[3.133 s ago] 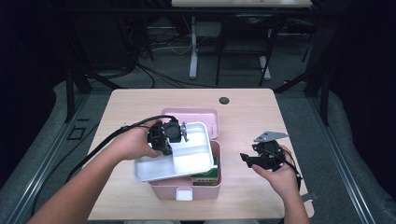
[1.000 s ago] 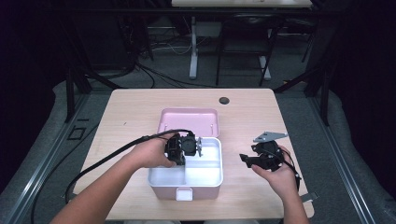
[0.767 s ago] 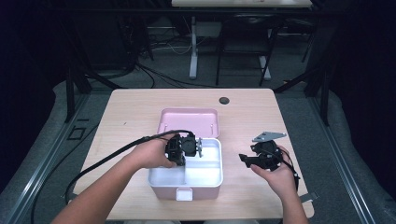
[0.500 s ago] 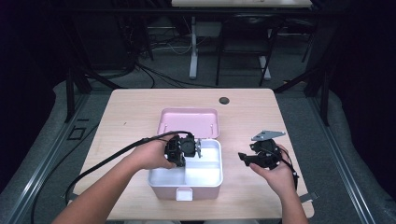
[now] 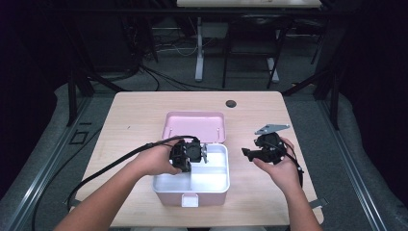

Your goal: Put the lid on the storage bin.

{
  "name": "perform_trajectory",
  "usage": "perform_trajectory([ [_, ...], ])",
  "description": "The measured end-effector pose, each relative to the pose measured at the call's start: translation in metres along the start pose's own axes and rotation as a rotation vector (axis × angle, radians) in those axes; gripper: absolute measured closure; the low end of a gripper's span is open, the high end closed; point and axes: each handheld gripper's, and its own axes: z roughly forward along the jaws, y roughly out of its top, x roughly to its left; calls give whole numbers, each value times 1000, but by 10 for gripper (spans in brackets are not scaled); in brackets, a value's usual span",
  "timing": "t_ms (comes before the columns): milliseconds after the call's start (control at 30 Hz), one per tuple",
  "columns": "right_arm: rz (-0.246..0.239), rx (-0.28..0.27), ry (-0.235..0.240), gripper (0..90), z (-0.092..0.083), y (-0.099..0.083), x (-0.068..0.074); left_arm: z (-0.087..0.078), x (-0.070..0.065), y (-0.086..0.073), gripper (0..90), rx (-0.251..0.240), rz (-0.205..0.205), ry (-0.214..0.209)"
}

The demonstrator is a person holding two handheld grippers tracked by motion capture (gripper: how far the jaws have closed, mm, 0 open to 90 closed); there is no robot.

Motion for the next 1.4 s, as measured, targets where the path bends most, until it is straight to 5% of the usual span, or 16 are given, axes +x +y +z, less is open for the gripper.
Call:
perform_trajectory([
  [100,11,-24,38,409,1,6,-1,0,0,0,872,-1,0,0],
  [300,18,-13,43,427,8,29,-4,0,0,0,873,2,0,-3],
  [433,24,0,-10,432,15,41,-3,0,0,0,871,1,-3,0],
  [500,38,-2,29,443,19,46,-5,0,0,0,871,2,-3,1],
  [667,35,-3,5,469,27,58,-4,0,0,1,871,4,-3,1],
  [933,72,3,54,481,43,73,-8,1,0,1,870,8,-3,-4],
  [1400,97,58,-27,512,83,91,-8,1,1,2,871,10,-8,-7],
])
